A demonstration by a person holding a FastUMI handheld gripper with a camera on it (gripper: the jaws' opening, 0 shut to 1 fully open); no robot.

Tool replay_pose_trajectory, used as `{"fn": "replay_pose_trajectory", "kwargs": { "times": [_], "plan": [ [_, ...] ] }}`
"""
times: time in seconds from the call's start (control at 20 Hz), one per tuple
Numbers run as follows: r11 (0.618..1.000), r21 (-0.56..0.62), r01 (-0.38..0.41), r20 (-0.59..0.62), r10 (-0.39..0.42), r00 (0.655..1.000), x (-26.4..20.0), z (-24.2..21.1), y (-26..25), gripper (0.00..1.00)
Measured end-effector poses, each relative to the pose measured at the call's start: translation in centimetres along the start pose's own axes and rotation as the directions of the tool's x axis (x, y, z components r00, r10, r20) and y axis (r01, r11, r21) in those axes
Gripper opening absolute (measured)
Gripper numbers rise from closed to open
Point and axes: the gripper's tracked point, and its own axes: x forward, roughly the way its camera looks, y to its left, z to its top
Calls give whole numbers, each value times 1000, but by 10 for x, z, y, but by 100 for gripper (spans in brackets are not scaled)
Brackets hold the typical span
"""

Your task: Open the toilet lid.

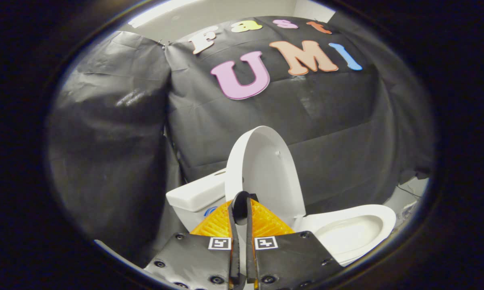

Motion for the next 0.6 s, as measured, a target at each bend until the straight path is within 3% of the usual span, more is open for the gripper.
{"fn": "replay_pose_trajectory", "kwargs": {
  "times": [0.35,0.6],
  "plan": [
    [998,-9,-65,-42,65,997,16,-14,29,7],
    [997,-3,-77,-41,76,996,11,-9,25,43]
  ]
}}
